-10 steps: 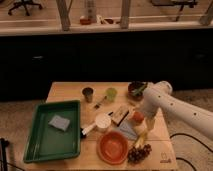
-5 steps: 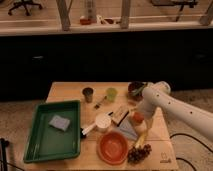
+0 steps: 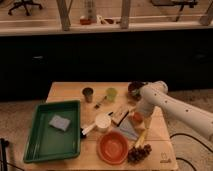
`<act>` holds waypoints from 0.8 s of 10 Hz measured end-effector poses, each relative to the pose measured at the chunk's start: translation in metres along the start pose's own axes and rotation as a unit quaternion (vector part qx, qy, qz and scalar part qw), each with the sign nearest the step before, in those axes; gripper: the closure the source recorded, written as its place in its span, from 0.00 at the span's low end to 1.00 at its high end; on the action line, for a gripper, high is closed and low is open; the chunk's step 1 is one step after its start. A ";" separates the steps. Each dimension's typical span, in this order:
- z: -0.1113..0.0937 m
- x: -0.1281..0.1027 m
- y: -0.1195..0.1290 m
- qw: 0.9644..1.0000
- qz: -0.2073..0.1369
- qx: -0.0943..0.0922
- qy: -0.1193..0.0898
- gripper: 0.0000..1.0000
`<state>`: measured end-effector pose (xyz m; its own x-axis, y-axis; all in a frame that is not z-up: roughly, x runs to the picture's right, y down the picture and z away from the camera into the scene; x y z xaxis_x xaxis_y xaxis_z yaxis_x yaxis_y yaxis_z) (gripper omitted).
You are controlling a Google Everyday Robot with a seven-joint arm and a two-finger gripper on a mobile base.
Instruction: Place apple in metal cup
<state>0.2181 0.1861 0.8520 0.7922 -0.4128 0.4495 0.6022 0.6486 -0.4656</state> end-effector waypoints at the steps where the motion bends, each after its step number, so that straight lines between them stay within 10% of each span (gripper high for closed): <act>1: 0.000 0.001 0.001 1.000 -0.002 -0.001 0.002 0.55; 5: -0.003 0.006 -0.001 1.000 -0.013 0.001 0.010 0.95; 8: -0.015 0.007 -0.002 1.000 -0.021 0.015 -0.004 1.00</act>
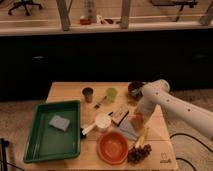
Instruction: Place apple in metal cup
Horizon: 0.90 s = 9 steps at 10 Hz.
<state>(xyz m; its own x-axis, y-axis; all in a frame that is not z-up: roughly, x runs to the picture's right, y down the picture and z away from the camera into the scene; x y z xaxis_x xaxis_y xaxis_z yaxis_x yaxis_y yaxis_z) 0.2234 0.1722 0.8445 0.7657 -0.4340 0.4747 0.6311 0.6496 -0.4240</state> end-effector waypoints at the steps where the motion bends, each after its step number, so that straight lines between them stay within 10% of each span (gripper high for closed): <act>1: -0.009 0.000 0.001 1.000 -0.003 0.006 -0.011 1.00; 9: -0.051 -0.011 -0.023 0.997 -0.069 0.021 -0.023 1.00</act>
<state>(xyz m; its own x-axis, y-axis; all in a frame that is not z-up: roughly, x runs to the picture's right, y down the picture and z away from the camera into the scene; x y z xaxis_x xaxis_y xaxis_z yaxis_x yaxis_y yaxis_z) 0.2068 0.1302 0.8097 0.6644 -0.4937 0.5611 0.7240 0.6114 -0.3194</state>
